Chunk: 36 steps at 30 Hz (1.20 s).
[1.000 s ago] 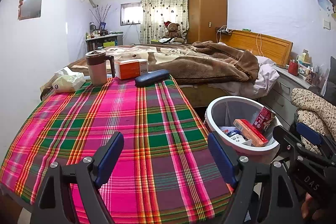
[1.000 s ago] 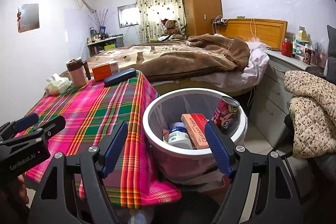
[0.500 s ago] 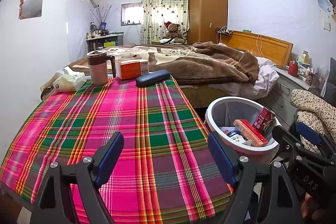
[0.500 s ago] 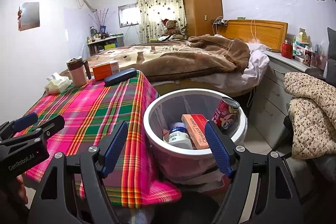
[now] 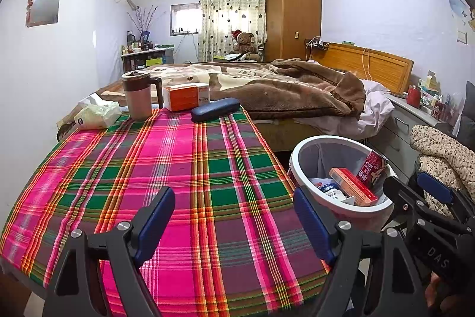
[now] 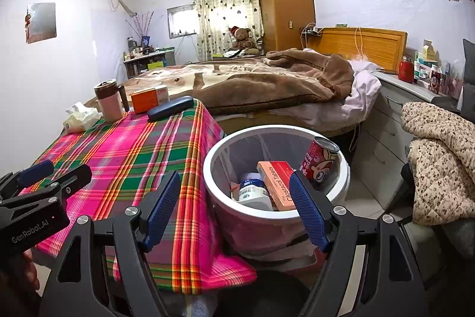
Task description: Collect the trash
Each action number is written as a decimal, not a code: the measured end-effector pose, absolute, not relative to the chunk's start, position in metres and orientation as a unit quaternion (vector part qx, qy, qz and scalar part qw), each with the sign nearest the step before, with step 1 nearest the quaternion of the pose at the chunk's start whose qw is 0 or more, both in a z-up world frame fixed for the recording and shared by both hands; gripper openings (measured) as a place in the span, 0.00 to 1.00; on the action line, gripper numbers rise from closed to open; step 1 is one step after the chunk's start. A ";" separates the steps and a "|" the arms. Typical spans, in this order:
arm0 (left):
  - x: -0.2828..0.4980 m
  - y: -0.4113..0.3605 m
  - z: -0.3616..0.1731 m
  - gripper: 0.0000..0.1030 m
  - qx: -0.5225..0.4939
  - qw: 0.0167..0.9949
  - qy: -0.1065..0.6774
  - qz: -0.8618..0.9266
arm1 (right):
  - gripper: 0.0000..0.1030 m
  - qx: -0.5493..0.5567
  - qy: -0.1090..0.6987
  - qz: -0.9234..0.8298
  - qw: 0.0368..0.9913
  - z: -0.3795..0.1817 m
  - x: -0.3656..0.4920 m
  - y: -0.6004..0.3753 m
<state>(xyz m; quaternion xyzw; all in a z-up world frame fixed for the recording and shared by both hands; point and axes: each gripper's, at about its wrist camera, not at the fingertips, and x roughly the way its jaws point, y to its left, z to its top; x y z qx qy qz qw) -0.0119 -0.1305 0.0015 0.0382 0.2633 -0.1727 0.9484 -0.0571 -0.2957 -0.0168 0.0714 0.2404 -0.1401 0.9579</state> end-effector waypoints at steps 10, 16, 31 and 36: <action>-0.013 -0.132 0.002 0.79 0.037 0.948 0.264 -0.174 | 0.75 0.071 0.240 -0.140 0.958 -0.017 -0.057 -0.296; -0.013 -0.133 0.001 0.79 0.037 0.948 0.263 -0.174 | 0.75 0.071 0.240 -0.140 0.958 -0.017 -0.057 -0.296; -0.013 -0.130 0.000 0.79 0.032 0.950 0.261 -0.170 | 0.75 0.070 0.241 -0.140 0.958 -0.017 -0.057 -0.295; -0.013 -0.129 0.000 0.79 0.031 0.950 0.261 -0.170 | 0.75 0.070 0.241 -0.140 0.958 -0.017 -0.056 -0.294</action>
